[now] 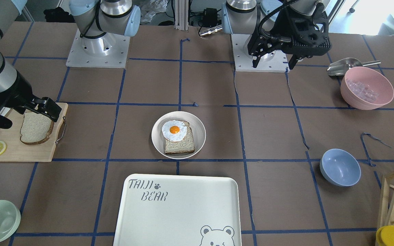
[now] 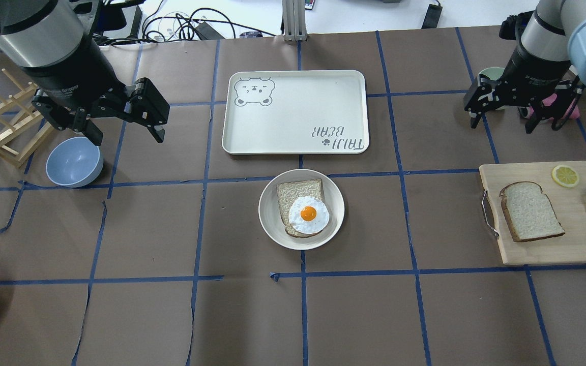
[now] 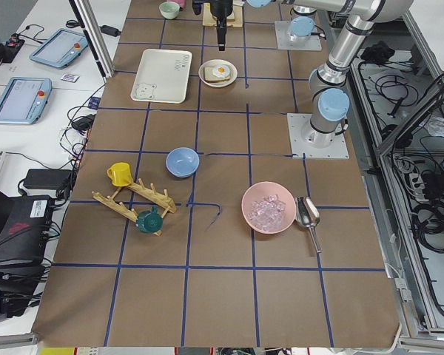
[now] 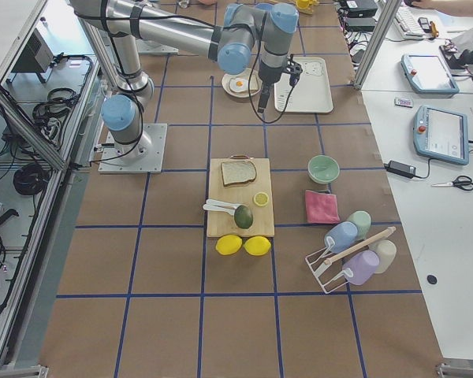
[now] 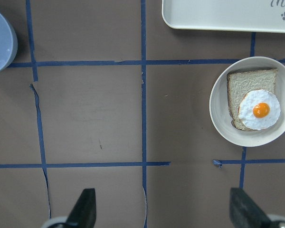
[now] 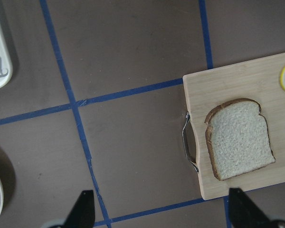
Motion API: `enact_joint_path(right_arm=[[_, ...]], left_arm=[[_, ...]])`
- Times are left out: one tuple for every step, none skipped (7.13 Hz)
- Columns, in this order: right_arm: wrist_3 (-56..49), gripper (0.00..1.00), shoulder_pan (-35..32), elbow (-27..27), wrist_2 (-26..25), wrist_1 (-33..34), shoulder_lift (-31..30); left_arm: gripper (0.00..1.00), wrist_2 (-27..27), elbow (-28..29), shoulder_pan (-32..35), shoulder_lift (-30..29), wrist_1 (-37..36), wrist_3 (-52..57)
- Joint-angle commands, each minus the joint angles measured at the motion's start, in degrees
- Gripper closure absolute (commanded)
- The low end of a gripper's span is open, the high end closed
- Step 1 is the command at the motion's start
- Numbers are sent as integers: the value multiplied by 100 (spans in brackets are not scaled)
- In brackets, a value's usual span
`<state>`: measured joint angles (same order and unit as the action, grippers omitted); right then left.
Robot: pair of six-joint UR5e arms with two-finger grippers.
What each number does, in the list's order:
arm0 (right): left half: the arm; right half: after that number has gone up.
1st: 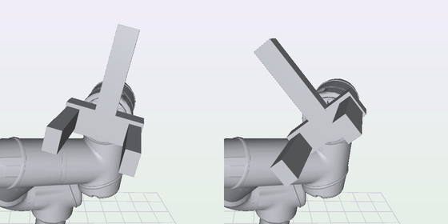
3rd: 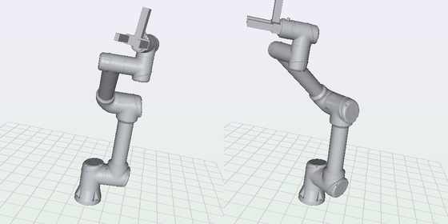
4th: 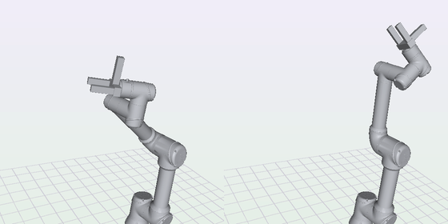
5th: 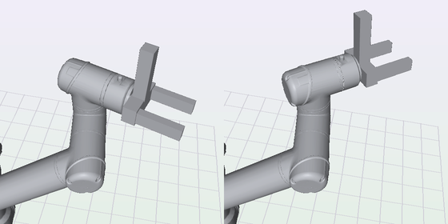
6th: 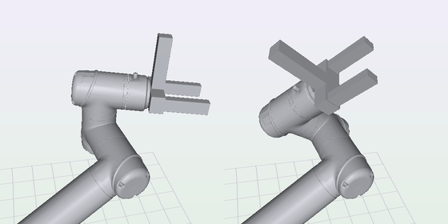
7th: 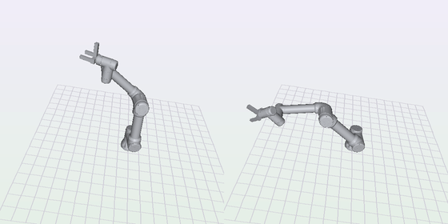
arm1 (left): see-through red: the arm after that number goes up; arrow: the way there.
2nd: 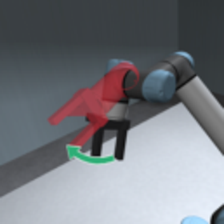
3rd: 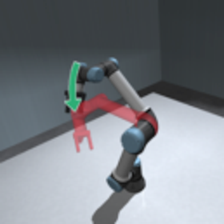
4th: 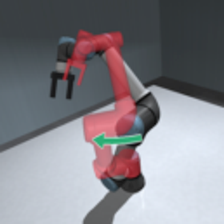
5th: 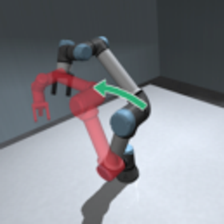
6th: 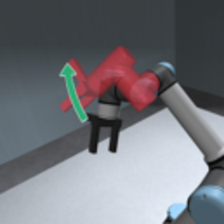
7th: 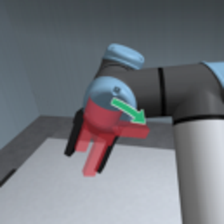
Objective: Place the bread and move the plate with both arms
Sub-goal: 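Move the right gripper over the bread slice on the wooden board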
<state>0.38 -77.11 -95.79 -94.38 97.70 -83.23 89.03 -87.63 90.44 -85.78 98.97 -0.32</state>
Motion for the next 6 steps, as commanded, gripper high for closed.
enact_joint_path(right_arm=[[14, 26, 117, -710, -309, 740, 96], [6, 26, 318, -1001, -318, 1028, 184], [-3, 26, 589, -1221, -292, 1353, 402], [-64, 26, 723, -1310, -309, 1652, 570], [-21, 26, 733, -1329, -361, 1838, 815], [40, 26, 733, -1337, -493, 1892, 904]], left_arm=[[0, 0, 0, 0, 0, 0, -3], [0, -9, 0, 0, 0, 0, -3], [0, 0, 0, 0, 0, 0, -3], [0, -9, 0, 0, 0, 0, -3], [0, 0, 0, 0, 0, 0, -3], [0, -9, 0, 0, 0, 0, -3]])
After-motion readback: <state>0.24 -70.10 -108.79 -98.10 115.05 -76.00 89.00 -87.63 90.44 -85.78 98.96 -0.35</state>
